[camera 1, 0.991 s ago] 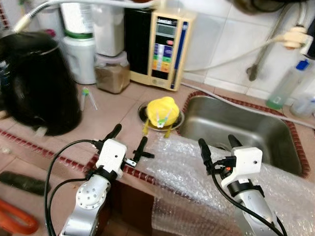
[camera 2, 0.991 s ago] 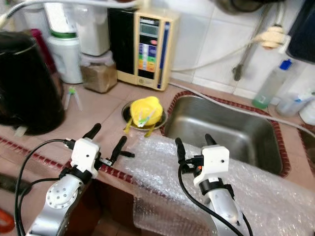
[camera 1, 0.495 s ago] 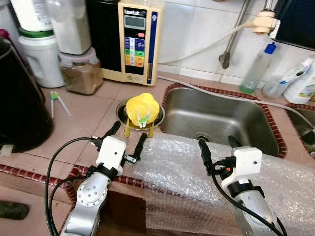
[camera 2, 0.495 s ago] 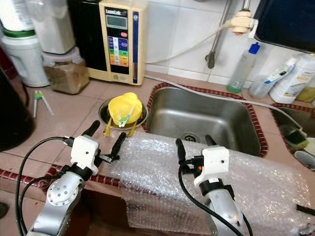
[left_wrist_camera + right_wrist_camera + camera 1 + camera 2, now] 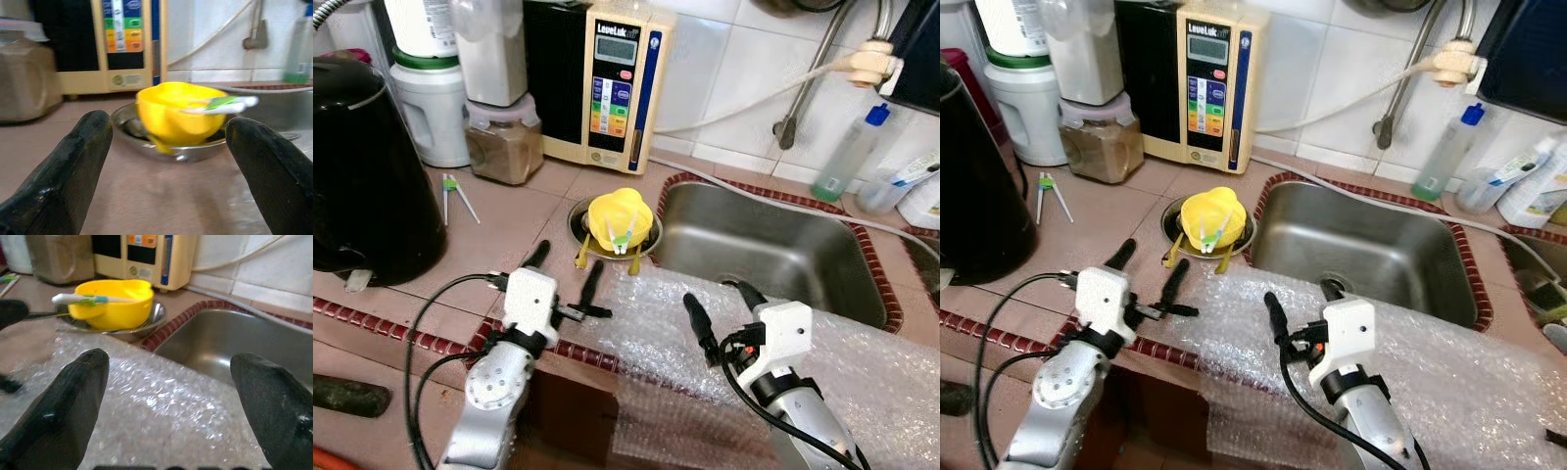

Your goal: Kitchen organization

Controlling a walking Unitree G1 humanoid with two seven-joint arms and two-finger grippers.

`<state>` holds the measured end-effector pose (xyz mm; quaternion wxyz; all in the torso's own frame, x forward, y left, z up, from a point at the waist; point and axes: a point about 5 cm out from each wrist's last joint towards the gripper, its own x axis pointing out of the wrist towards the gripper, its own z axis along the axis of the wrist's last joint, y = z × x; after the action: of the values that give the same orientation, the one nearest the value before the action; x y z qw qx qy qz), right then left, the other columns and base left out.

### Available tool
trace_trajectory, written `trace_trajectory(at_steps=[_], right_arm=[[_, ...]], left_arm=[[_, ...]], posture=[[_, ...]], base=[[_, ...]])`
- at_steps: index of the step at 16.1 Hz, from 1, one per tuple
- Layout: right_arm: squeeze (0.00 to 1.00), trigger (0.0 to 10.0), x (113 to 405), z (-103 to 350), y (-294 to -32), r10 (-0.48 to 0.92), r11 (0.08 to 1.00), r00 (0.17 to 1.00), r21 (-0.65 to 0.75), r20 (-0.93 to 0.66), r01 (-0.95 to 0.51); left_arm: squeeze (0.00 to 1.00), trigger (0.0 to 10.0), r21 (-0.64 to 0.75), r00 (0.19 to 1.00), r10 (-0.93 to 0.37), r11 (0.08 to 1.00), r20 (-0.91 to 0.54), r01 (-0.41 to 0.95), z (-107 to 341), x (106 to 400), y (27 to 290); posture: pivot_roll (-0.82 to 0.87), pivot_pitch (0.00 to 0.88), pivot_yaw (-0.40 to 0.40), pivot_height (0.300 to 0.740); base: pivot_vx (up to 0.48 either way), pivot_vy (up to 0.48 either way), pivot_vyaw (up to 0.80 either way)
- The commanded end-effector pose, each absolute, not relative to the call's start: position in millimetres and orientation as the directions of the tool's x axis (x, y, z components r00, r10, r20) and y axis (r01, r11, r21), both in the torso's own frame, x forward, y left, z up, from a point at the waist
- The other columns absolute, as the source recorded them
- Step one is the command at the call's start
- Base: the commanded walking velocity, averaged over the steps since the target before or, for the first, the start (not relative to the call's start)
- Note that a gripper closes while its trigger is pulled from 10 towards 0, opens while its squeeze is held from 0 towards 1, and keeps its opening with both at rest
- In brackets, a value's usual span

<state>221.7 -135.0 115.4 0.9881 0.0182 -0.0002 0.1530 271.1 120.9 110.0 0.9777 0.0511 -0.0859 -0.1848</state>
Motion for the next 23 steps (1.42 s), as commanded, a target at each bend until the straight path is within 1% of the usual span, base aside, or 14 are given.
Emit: trace_trajectory(at_steps=[1,2,3,4,9,11,12,13,14,16,20,21,23], right_arm=[[0.0,10.0,220,118,-136,0.314,0.949,0.949,0.038,0.008,-0.314],[0.0,10.0,218,118,-136,0.314,0.949,0.949,0.038,0.007,-0.314],[0.0,10.0,218,117,-136,0.316,0.948,0.949,0.04,0.002,-0.316],[0.0,10.0,218,117,-136,0.32,0.947,0.948,0.041,-0.002,-0.319],[0.0,10.0,219,119,-138,0.329,0.944,0.944,0.038,-0.005,-0.329],[0.0,10.0,217,118,-135,0.351,0.936,0.936,0.046,-0.017,-0.349],[0.0,10.0,216,118,-134,0.356,0.934,0.934,0.05,-0.02,-0.355],[0.0,10.0,216,116,-134,0.353,0.934,0.935,0.062,-0.025,-0.351],[0.0,10.0,217,115,-132,0.361,0.931,0.932,0.075,-0.027,-0.358],[0.0,10.0,216,116,-125,0.411,0.909,0.911,0.087,-0.026,-0.407],[0.0,10.0,219,114,-121,0.441,0.891,0.897,0.137,-0.038,-0.432],[0.0,10.0,218,114,-120,0.462,0.882,0.886,0.128,-0.046,-0.453],[0.0,10.0,217,114,-122,0.472,0.877,0.88,0.129,-0.051,-0.462]], left_arm=[[0.0,10.0,0.147,0.899,-0.408,0.911,0.162,0.386,115,273,114],[0.0,10.0,0.162,0.895,-0.415,0.906,0.166,0.39,116,273,113],[0.0,10.0,0.132,0.886,-0.431,0.901,0.171,0.413,117,272,111],[1.0,10.0,0.118,0.873,-0.452,0.892,0.18,0.437,119,272,108],[1.0,10.0,0.098,0.848,-0.491,0.871,0.2,0.481,121,269,102],[1.0,10.0,0.153,0.829,-0.524,0.852,0.198,0.501,123,267,100],[1.0,10.0,0.184,0.831,-0.517,0.854,0.206,0.486,124,267,102],[1.0,10.0,0.198,0.855,-0.468,0.881,0.225,0.43,128,270,111],[1.0,10.0,0.189,0.861,-0.449,0.891,0.239,0.413,132,273,115],[1.0,10.0,0.186,0.852,-0.452,0.891,0.265,0.415,140,275,113],[1.0,10.0,0.144,0.811,-0.517,0.856,0.273,0.496,144,274,99],[1.0,10.0,0.141,0.776,-0.569,0.821,0.272,0.553,146,271,88],[1.0,10.0,0.127,0.732,-0.625,0.777,0.271,0.616,147,268,77]], posture=[[0.13,0.0,-0.094,0.74],[0.13,0.0,-0.094,0.74],[0.13,0.0,-0.099,0.74],[0.13,0.0,-0.102,0.74],[0.13,0.0,-0.107,0.74],[0.13,0.0,-0.108,0.74],[0.13,0.0,-0.107,0.74],[0.14,0.0,-0.106,0.74],[0.14,0.0,-0.106,0.74],[0.15,0.0,-0.104,0.74],[0.15,0.0,-0.102,0.74],[0.15,0.0,-0.109,0.74],[0.14,0.0,-0.121,0.74]], base=[[0.0,0.0,0.0],[0.0,0.0,0.0],[0.0,0.0,0.0],[0.0,0.0,0.0],[0.0,0.0,0.0],[0.0,0.0,0.0],[0.0,0.0,0.0],[0.0,0.0,0.0],[0.0,0.0,0.0],[0.0,0.0,0.0],[0.0,0.0,0.0],[0.0,0.0,0.0],[0.0,0.0,0.0]])
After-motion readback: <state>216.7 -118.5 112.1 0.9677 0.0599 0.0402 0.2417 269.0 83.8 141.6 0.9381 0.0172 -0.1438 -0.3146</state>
